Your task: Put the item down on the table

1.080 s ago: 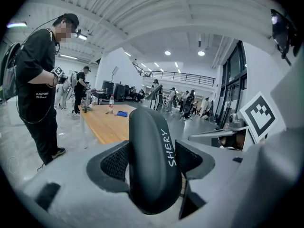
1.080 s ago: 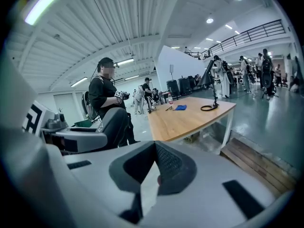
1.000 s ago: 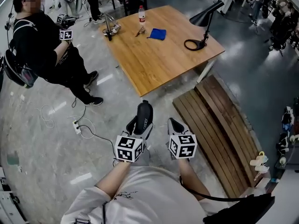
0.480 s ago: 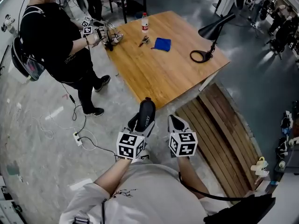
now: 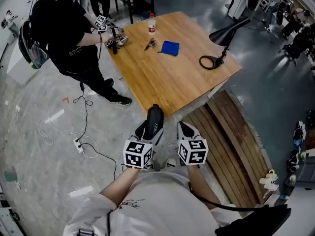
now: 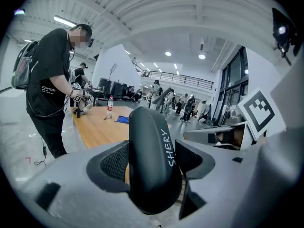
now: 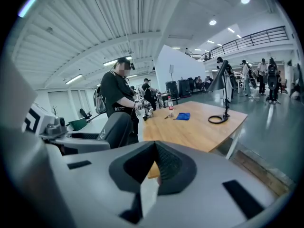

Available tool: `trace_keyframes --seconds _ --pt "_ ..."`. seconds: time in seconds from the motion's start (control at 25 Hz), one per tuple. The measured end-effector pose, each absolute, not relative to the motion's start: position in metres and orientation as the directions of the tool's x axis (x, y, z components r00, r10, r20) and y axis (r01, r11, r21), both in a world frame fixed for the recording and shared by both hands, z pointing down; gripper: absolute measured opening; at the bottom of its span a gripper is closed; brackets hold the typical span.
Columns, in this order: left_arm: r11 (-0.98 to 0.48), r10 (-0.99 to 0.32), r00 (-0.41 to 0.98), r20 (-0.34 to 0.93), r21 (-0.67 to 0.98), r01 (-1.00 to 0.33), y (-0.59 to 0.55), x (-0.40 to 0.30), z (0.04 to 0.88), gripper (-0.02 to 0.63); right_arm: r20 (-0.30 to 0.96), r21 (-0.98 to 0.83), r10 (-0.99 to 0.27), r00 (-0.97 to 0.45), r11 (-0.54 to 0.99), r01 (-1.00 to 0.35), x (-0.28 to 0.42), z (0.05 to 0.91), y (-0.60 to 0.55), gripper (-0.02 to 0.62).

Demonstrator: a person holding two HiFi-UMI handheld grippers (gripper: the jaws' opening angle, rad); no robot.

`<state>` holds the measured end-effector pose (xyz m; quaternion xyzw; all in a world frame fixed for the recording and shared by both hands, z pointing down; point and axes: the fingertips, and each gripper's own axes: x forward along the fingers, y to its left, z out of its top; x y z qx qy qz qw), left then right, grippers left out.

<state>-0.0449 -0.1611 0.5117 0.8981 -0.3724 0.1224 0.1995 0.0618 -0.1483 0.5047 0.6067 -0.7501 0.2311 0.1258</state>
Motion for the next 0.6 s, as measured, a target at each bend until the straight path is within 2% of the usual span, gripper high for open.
trace_keyframes --seconds 0.6 --pt "-0.590 -0.656 0.642 0.397 0.260 -0.764 -0.187 -0.022 0.515 0.313 0.465 -0.202 -0.837 -0.289 0.217 -0.955 0.089 0.504 -0.188 0.003"
